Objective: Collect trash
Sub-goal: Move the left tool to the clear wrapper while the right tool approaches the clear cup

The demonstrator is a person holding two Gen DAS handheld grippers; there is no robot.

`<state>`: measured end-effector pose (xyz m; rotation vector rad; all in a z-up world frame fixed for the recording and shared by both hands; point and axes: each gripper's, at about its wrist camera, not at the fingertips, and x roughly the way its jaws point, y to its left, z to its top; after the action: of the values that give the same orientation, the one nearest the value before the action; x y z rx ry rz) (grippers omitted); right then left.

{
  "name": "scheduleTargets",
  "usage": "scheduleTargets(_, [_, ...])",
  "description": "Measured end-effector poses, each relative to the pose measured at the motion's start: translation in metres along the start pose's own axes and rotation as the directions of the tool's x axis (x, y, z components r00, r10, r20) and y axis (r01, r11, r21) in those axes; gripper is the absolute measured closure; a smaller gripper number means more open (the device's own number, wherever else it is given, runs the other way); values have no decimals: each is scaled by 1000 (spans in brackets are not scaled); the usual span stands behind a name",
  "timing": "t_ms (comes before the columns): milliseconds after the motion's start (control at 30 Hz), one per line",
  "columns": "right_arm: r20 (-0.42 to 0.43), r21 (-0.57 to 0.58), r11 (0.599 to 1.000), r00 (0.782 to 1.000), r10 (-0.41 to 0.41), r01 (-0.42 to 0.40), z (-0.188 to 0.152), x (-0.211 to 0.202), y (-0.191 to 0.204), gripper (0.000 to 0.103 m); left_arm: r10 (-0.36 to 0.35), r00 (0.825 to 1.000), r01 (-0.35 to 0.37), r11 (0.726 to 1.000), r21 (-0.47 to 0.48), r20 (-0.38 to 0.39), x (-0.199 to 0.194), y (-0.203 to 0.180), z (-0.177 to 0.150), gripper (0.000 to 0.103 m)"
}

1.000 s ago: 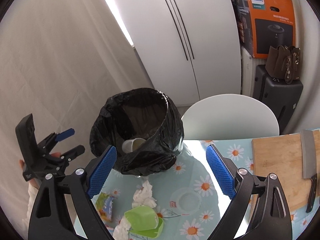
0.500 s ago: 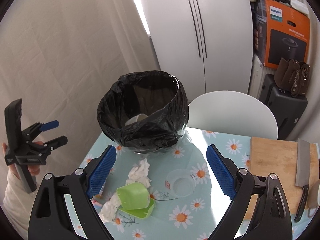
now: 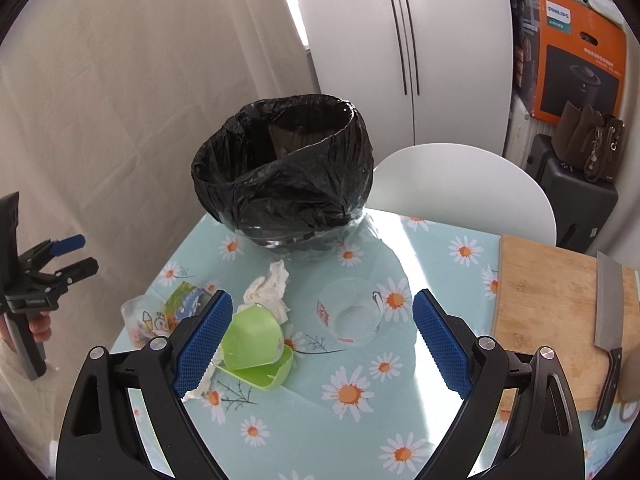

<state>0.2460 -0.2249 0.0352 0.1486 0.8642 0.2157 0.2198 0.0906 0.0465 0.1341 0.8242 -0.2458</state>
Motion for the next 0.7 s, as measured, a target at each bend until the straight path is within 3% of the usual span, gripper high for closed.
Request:
scheduleTargets(200, [-21, -2, 1000, 1000, -16, 16, -21, -2, -5, 16, 4, 1000, -5, 999, -36, -20, -2, 1, -28, 6])
scheduleTargets(700, [-141, -20, 999, 989, -32, 29, -47, 48, -14, 16, -28, 993, 20, 997, -71, -114, 25, 16, -83, 6])
